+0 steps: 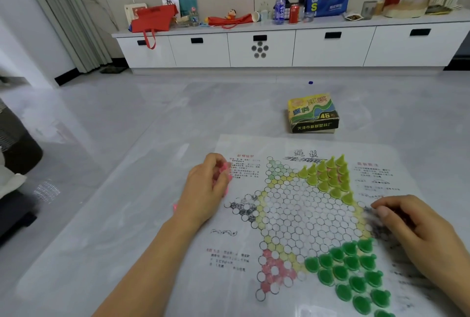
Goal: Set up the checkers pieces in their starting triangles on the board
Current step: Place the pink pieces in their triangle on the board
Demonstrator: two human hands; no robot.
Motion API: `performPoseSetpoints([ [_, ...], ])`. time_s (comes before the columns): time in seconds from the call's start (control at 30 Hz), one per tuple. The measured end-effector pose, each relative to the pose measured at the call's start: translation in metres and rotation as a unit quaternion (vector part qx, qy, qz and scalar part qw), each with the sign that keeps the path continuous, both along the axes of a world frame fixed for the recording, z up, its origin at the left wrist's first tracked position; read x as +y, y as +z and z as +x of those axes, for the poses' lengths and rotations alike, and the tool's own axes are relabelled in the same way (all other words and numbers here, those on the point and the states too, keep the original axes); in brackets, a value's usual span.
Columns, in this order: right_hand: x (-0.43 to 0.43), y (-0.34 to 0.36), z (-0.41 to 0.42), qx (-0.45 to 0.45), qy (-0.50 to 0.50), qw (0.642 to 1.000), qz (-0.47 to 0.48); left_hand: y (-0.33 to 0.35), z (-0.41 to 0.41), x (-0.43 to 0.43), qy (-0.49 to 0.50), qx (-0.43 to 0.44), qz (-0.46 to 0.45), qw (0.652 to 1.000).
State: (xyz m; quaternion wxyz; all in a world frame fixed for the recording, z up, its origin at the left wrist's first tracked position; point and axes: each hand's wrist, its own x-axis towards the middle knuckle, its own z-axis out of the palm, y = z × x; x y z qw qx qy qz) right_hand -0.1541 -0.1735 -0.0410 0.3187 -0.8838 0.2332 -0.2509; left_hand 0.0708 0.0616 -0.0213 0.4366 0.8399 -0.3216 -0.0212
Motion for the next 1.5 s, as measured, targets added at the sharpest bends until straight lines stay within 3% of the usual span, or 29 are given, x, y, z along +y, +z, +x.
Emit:
performPoseSetpoints([
  [0.27,0.002,0.002,0.001,-0.003,-0.005,1.0,0.013,0.012,-0.014,0.016,-0.025,0.055,-0.101,0.993],
  [0.43,0.002,0.002,0.002,0.0,-0.008,1.0,0.015,-0.011,-0.018,0.033,-0.088,-0.054,0.015,0.995],
  [0.57,0.004,0.004,0.002,-0.002,-0.014,1.0,0.018,-0.023,-0.014,0.033,-0.068,-0.128,0.093,0.985],
  [0.77,0.001,0.0,0.002,0.003,-0.015,1.0,0.0,-0.024,0.009,0.031,0.016,-0.089,0.036,0.995],
  [0.93,-0.001,-0.002,0.001,0.008,-0.019,1.0,0.0,-0.013,0.009,0.031,0.037,-0.108,-0.006,0.993],
  [1.07,-0.003,-0.004,0.001,0.017,-0.019,1.0,0.0,-0.005,0.0,0.034,0.001,-0.014,-0.088,0.996],
  [1.17,-0.005,-0.007,0.0,0.02,-0.013,1.0,-0.007,-0.012,-0.005,0.038,-0.023,-0.083,-0.015,0.996],
  [1.3,-0.004,-0.006,0.001,0.01,-0.005,1.0,-0.011,-0.022,-0.007,0.036,-0.045,-0.107,0.06,0.991],
  [1.5,-0.004,-0.006,0.001,0.008,0.014,1.0,-0.006,-0.027,-0.001,0.036,-0.019,-0.082,0.057,0.995],
])
